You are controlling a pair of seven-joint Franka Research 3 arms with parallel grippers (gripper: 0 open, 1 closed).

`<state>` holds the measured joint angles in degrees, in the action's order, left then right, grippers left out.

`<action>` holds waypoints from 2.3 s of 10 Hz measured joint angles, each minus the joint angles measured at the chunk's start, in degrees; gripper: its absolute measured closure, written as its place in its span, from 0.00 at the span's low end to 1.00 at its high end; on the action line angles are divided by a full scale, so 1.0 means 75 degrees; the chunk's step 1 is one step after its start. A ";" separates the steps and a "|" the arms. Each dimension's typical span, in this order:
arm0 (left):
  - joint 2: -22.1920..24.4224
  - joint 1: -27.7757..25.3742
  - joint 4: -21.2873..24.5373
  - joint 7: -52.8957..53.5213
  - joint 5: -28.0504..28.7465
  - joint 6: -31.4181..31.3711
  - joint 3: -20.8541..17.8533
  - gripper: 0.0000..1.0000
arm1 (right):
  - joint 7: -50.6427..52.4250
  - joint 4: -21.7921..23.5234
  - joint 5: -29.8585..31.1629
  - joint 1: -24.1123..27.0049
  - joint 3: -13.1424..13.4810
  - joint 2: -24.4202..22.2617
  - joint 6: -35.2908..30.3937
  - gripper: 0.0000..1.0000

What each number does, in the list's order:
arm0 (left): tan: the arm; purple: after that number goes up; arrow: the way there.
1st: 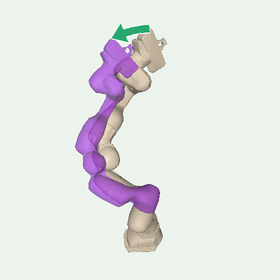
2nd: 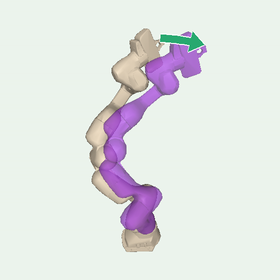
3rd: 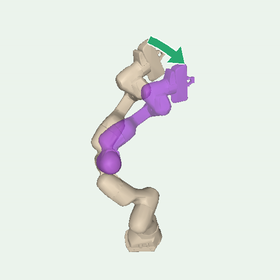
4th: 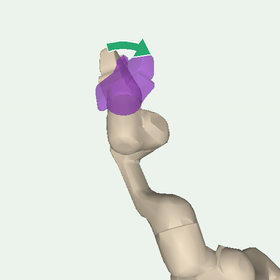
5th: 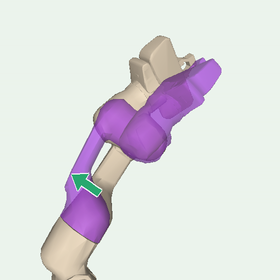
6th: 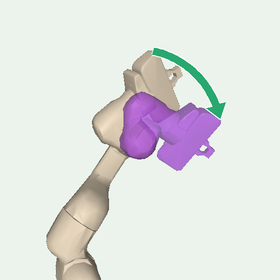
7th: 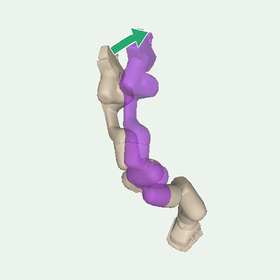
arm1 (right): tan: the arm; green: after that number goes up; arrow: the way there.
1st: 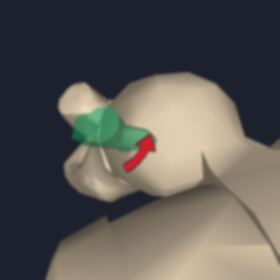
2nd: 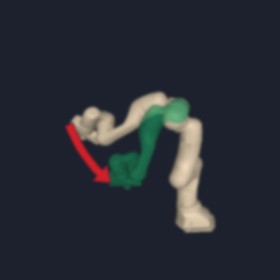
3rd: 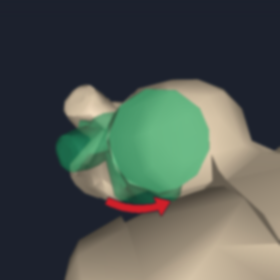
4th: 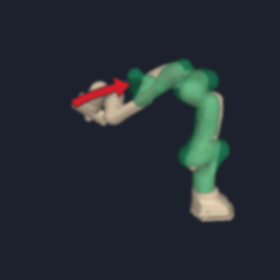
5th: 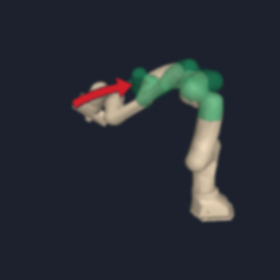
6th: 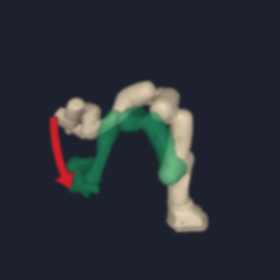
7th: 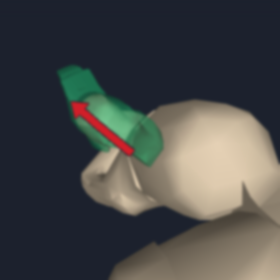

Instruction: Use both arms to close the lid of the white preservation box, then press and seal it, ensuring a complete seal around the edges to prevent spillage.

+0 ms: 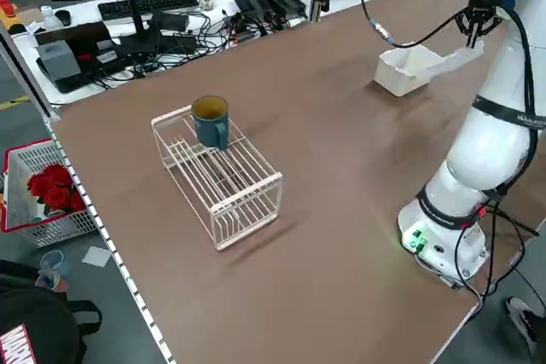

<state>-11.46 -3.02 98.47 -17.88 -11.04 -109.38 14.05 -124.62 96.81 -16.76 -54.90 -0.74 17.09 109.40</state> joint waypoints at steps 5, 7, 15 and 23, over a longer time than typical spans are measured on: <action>-0.0139 0.0290 0.0421 -0.0005 0.0000 -0.0511 0.0013 0.99 | 0.0297 -0.0614 -0.0015 0.0618 0.0168 0.0087 0.0246 0.93; -0.0155 0.0256 0.0480 -0.0014 0.0000 -0.0566 0.0001 0.99 | 0.0302 -0.0968 -0.0014 0.0835 0.0192 0.0376 0.0320 0.93; -0.0285 0.0270 0.0495 -0.0068 0.0000 -0.0759 0.0006 0.99 | 0.1477 -0.2037 0.0019 0.2281 0.0268 0.1615 0.0277 0.63; -0.0083 0.0619 0.1694 -0.1186 -0.0001 -0.1714 0.0624 0.99 | 0.0918 -0.1974 0.0046 0.1168 0.0161 0.2760 0.2256 0.93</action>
<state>-12.08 1.62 111.18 -26.78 -11.05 -122.23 18.73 -117.74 82.00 -16.41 -46.15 0.47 37.79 126.31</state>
